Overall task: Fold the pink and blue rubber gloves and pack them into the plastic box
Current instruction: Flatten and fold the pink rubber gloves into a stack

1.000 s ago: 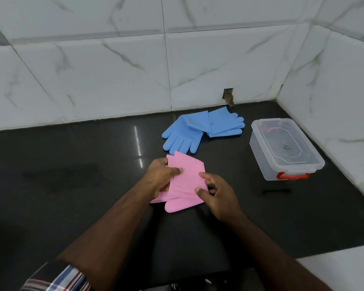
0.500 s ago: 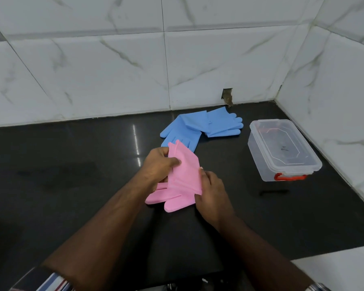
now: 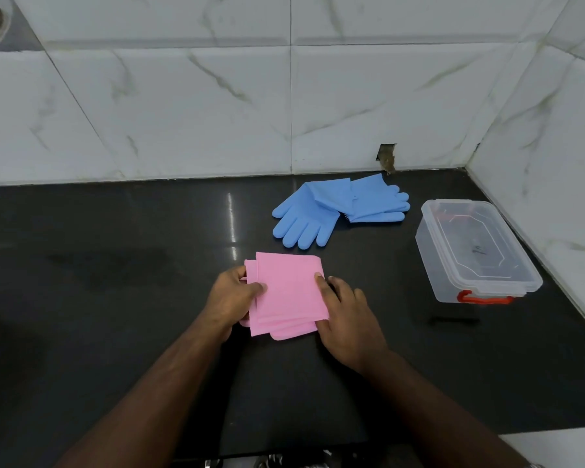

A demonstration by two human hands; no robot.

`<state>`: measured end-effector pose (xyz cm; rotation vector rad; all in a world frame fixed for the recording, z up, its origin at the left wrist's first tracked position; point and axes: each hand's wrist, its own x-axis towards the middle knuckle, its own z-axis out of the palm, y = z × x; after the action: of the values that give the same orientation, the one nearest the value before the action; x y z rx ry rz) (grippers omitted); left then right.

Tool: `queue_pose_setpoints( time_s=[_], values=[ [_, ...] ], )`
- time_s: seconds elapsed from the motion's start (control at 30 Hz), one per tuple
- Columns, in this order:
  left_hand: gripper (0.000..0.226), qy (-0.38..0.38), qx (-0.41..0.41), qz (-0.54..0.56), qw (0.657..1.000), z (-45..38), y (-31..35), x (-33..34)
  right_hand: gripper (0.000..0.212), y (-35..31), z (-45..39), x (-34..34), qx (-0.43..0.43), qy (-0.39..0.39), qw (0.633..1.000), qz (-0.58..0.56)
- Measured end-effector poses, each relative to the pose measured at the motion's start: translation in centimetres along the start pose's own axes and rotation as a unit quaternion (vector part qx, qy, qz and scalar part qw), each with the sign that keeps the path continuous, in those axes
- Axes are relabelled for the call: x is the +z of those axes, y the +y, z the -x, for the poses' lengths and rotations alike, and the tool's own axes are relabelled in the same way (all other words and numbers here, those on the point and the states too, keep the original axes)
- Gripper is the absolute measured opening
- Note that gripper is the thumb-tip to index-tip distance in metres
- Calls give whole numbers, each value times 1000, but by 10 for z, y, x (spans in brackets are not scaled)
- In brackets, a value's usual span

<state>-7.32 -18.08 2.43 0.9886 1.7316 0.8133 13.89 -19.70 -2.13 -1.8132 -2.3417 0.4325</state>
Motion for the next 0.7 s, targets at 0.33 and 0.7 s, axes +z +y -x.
queue_pose_setpoints(
  time_s=[0.33,0.7],
  values=[
    [22,0,-10,-2,1000,-6,-3,2,65,5,-36,-16,54,-9,978,-203],
    [26,15,-31,14,999,-10,-9,6,62,2,-33,4,12,-47,997,67]
  ],
)
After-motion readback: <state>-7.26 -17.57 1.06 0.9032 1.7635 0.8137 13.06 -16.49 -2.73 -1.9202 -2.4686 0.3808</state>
